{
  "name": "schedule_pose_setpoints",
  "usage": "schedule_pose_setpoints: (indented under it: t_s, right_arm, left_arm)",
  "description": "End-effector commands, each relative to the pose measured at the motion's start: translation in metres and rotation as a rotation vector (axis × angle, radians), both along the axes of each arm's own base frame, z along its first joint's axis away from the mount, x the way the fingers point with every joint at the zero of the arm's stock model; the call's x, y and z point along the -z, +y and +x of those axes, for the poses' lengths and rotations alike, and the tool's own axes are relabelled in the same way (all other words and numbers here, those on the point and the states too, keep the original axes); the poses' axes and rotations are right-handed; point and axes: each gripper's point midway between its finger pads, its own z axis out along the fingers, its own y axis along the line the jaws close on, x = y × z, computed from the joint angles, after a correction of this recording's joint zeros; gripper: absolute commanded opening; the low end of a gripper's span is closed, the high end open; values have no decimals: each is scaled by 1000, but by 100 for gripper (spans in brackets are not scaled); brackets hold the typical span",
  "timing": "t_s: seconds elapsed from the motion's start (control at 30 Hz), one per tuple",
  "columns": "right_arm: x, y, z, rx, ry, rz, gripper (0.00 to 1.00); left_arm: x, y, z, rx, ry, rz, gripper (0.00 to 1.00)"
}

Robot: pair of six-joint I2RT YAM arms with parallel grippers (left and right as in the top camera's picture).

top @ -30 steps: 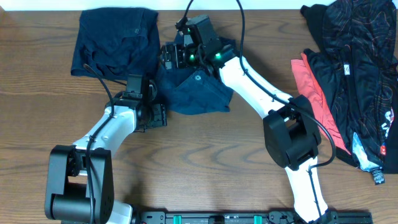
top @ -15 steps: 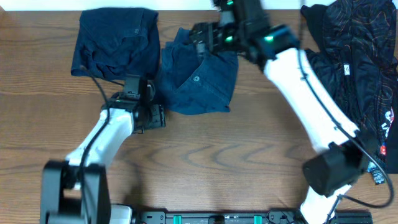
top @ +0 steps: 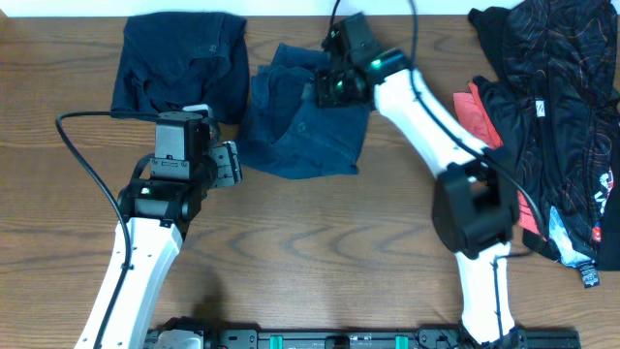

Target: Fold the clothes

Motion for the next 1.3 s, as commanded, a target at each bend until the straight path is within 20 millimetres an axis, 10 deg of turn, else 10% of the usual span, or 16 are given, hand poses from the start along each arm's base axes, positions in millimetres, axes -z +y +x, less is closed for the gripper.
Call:
schedule_pose_setpoints:
  t_s: [0.0,0.23,0.43,0.63,0.9,1.27]
  right_arm:
    - [24,40,-16,-85,55,87,1]
    - [78,89,-37,-138,86,89,1]
    - [89,89,-40,-135,107,82,1]
    - [30,64,-26,-138,56,116,21]
    - [-51,9,-29,-118,-27,33,72]
    - [32,23,-50,-181,142,-23,76]
  left_arm:
    - [-4,8,3,-23,-12,37,71]
    - [-1,9,4,-27,-5,42,71]
    - [9,8,5,-26,28,47,71]
    - [30,7,10,-22,84,52,71]
    - [54,5,26,-21,114,56,71]
    - [52,36,37,-106,86,51,89]
